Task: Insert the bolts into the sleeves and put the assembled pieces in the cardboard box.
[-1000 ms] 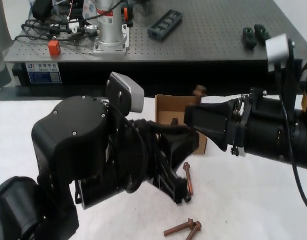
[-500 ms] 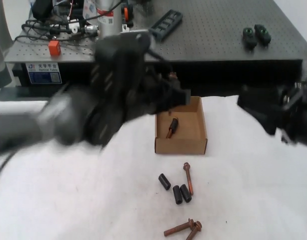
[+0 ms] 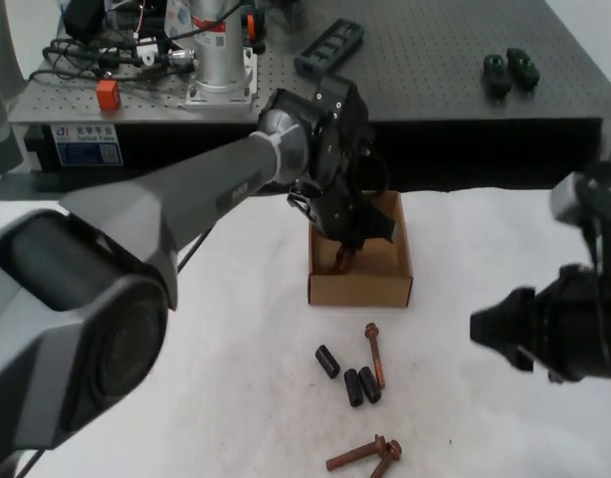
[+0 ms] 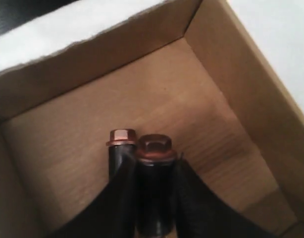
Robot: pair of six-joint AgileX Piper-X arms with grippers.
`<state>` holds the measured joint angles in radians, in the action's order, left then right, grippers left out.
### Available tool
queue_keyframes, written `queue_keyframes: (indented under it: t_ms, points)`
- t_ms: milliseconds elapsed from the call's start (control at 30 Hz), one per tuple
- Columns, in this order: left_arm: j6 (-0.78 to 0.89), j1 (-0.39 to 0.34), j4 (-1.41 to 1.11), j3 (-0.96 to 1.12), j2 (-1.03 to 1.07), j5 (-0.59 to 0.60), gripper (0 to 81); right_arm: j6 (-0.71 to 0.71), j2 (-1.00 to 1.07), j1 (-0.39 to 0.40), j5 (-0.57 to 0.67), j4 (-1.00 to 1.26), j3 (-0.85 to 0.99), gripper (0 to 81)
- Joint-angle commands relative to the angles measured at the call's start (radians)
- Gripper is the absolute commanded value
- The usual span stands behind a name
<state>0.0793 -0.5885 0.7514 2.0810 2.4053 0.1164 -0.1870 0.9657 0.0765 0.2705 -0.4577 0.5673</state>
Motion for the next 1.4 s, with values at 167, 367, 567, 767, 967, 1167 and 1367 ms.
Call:
queue_keyframes:
  t_ms: [167,367,567,767,967,1167,1367]
  points:
    - [-0.012,-0.002,0.019,0.025,-0.027,-0.004,35.8,0.083,0.327,0.059,-0.049,-0.103,0.158,34.7]
    - [-0.088,0.011,0.207,0.022,-0.162,-0.170,26.0,0.145,0.577,0.148,-0.112,-0.106,0.337,34.7]
    - [-0.118,0.061,0.239,-0.137,-0.322,-0.247,24.8,0.166,0.790,0.195,-0.138,-0.106,0.502,34.7]
    - [-0.118,0.089,0.054,-0.478,-0.520,-0.224,24.8,0.187,0.930,0.205,-0.179,-0.130,0.615,33.5]
    - [-0.164,0.089,0.011,-0.621,-0.587,-0.074,24.8,0.210,0.979,0.205,-0.179,-0.161,0.628,21.4]
    - [-0.165,0.089,0.011,-0.672,-0.585,0.072,24.9,0.250,0.988,0.205,-0.187,-0.189,0.626,18.3]
    - [-0.123,0.086,0.015,-0.679,-0.583,0.147,32.0,0.253,0.967,0.189,-0.187,-0.215,0.628,1.5]
